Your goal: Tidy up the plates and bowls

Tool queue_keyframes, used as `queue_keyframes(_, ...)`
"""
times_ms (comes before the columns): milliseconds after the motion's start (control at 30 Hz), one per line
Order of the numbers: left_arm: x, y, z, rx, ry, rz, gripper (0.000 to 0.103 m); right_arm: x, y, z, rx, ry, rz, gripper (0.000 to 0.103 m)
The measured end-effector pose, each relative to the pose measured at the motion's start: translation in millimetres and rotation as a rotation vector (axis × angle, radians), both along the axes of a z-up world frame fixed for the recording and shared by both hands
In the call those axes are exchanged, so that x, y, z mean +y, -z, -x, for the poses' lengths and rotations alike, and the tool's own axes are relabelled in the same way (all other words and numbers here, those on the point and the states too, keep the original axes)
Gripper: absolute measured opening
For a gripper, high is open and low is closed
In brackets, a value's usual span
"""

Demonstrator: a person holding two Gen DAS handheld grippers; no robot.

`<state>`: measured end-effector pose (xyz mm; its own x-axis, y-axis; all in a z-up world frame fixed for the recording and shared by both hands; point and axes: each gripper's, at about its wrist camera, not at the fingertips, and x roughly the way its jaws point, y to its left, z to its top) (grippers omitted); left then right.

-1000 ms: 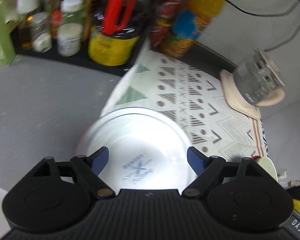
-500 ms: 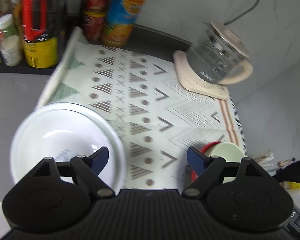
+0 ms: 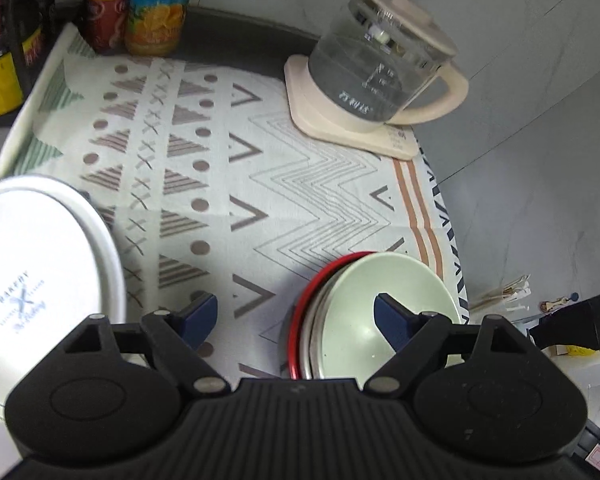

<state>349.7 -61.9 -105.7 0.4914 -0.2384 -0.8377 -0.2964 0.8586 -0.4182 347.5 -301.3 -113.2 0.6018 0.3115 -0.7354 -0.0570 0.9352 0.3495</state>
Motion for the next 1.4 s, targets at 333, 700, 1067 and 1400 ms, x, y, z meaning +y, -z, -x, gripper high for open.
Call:
queue_keyframes(333, -8.9, 39.2, -5.6, 0.113, -0.061, 0.056, 0.071, -1.1, 42.8, -24.5, 0.17, -0.107, -0.038, 0.081)
queue_keyframes(700, -19.6, 64.9, -8.6, 0.185, -0.086, 0.106, 0.033, 3.5, 66.9, -43.5, 0.271, -0.189, -0.038, 0.063)
queue_keyframes(1067, -20.8, 59.2, -7.9, 0.159, -0.068, 0.058, 0.027, 2.1, 71.9, -45.0, 0.272, -0.229, -0.024, 0.028)
queue_keyframes(1400, 1.7, 32.1, 1.5, 0.099, -0.105, 0.036, 0.027, 18.8, 51.7, -42.2, 0.22, -0.232, -0.044, 0.028)
